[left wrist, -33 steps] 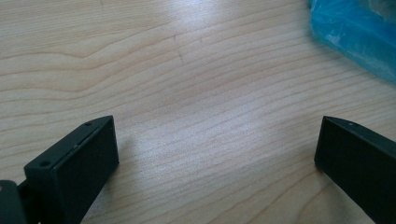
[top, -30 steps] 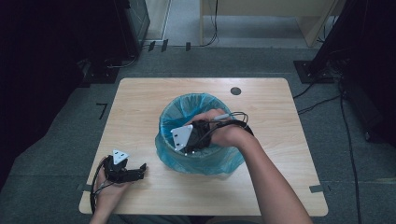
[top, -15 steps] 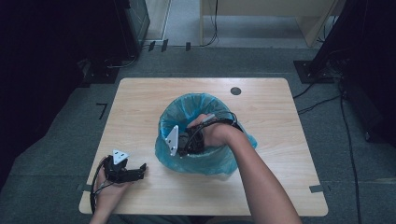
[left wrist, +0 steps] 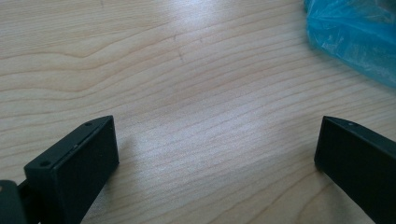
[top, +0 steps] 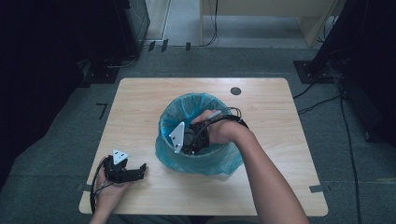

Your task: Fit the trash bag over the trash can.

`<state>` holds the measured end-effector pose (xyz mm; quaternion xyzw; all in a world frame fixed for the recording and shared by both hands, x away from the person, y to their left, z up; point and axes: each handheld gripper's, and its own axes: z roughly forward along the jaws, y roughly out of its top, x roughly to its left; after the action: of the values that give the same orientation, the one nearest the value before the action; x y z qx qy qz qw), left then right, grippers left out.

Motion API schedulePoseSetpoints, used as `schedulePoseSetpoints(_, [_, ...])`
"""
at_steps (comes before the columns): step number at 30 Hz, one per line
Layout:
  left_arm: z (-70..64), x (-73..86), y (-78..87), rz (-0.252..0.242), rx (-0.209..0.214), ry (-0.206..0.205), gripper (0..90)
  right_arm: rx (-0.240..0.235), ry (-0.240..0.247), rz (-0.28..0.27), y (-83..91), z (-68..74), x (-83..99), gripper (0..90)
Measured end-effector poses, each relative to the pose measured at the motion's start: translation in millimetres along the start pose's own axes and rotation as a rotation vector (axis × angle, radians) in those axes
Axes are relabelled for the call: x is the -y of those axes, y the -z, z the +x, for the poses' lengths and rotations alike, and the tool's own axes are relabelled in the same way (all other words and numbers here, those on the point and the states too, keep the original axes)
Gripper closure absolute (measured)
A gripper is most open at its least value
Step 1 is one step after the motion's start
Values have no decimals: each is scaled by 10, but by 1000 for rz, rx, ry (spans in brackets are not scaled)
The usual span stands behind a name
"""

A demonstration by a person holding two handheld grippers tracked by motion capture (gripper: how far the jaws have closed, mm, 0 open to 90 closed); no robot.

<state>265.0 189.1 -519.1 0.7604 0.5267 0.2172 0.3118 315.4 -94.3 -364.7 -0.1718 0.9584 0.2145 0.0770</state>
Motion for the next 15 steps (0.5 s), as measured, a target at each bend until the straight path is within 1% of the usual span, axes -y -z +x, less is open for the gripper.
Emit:
schedulePoseSetpoints(3, [0, 0, 0, 0, 0, 0, 0, 7, 10, 4, 82, 26, 16, 900])
schedulePoseSetpoints(5, [0, 0, 0, 0, 0, 0, 0, 20, 14, 8, 141, 43, 10, 900])
schedulePoseSetpoints(7, [0, 0, 0, 0, 0, -1, 0, 24, 26, 7, 195, 59, -1, 900])
schedulePoseSetpoints(10, [0, 0, 0, 0, 0, 0, 0, 35, 42, 26, 269, 89, -21, 900])
schedulePoseSetpoints(15, [0, 0, 0, 0, 0, 0, 0, 40, 53, 28, 375, 162, -37, 900])
